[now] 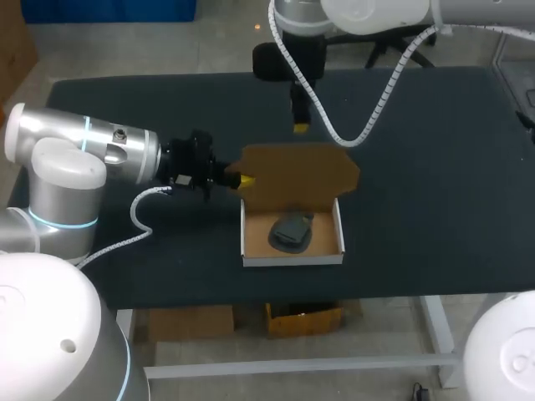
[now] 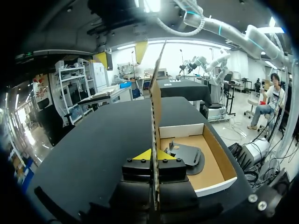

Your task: Assemble the packaging by folding the flat box into shape, placing the metal phone stand inside, and closing the box properly

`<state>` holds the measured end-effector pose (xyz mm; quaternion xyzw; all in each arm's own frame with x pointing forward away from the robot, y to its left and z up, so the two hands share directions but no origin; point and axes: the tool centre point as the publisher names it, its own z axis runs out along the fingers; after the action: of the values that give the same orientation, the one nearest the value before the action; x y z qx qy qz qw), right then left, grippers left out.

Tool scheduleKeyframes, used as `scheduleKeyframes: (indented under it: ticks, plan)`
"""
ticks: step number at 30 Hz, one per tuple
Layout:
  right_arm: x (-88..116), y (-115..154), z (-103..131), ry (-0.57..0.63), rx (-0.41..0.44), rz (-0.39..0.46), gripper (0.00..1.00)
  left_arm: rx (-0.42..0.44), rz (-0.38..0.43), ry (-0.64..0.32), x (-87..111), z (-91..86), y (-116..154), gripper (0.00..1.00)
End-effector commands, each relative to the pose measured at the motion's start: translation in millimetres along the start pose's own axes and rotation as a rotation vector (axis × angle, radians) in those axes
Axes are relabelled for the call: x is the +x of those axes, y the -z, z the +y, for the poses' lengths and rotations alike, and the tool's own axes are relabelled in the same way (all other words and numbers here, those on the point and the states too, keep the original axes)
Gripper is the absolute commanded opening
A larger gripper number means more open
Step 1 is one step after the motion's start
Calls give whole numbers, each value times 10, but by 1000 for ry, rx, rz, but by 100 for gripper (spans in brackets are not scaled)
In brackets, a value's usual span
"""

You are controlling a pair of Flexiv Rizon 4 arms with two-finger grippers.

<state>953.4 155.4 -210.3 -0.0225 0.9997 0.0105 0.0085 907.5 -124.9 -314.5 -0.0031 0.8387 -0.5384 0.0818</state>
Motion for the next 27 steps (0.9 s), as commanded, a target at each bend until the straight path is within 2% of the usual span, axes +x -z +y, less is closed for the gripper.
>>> scheduleKeyframes:
  ticks: [1, 11, 12, 13, 14, 18, 21, 27]
  plan:
    - [8, 8, -6, 1, 0, 0, 45, 3, -3, -1, 5, 6, -5, 0]
    - [14, 7, 8, -22, 45, -18, 53, 3, -3, -1, 5, 6, -5, 0]
    - [17, 7, 10, -22, 45, -18, 58, 3, -3, -1, 5, 6, -5, 0]
    - [21, 8, 11, -29, 51, -21, 70, 3, -3, -1, 5, 6, -5, 0]
    - [29, 6, 18, -31, 61, -23, 77, 3, -3, -1, 5, 6, -5, 0]
    - [61, 4, 41, -30, 61, -29, 75, 3, -3, -1, 5, 6, -5, 0]
    - [84, -7, 52, -34, 59, -36, 58, 3, -3, -1, 5, 6, -5, 0]
    - [131, -43, 80, -38, 68, -42, 46, 3, -3, -1, 5, 6, -5, 0]
